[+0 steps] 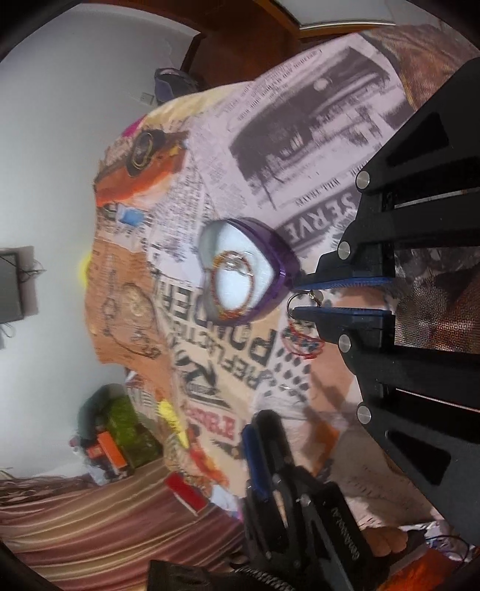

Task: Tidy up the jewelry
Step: 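Carry the silver ring in the left tool over the tin while the right tool carries the gold ring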

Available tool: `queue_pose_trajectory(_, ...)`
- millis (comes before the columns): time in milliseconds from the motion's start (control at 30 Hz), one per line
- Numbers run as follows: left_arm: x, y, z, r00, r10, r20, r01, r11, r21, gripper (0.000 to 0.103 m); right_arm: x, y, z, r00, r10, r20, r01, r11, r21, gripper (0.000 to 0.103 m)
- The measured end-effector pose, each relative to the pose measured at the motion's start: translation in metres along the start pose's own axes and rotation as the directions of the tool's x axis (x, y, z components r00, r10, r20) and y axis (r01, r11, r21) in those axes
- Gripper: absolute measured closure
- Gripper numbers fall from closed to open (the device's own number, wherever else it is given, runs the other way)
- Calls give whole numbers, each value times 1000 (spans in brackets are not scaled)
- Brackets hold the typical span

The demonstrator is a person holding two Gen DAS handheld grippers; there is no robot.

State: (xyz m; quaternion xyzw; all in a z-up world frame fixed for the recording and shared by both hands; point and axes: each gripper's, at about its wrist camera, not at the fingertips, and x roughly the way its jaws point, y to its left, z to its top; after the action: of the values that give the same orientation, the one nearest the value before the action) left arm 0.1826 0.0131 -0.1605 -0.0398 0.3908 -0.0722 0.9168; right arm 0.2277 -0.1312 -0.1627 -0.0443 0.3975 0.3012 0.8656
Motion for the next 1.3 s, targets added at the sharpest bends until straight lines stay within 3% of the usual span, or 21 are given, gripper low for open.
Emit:
queue_pose_trajectory(567, 11, -7, 35, 998, -6, 57, 5, 1000, 23, 82, -15, -13, 29, 993, -28, 117, 26, 999, 25, 95)
queue_pose_trajectory(1300, 79, -11, 59, 999, -38, -18, 39, 998, 54, 82, 39, -37, 44, 999, -36, 25, 36, 999, 8, 95)
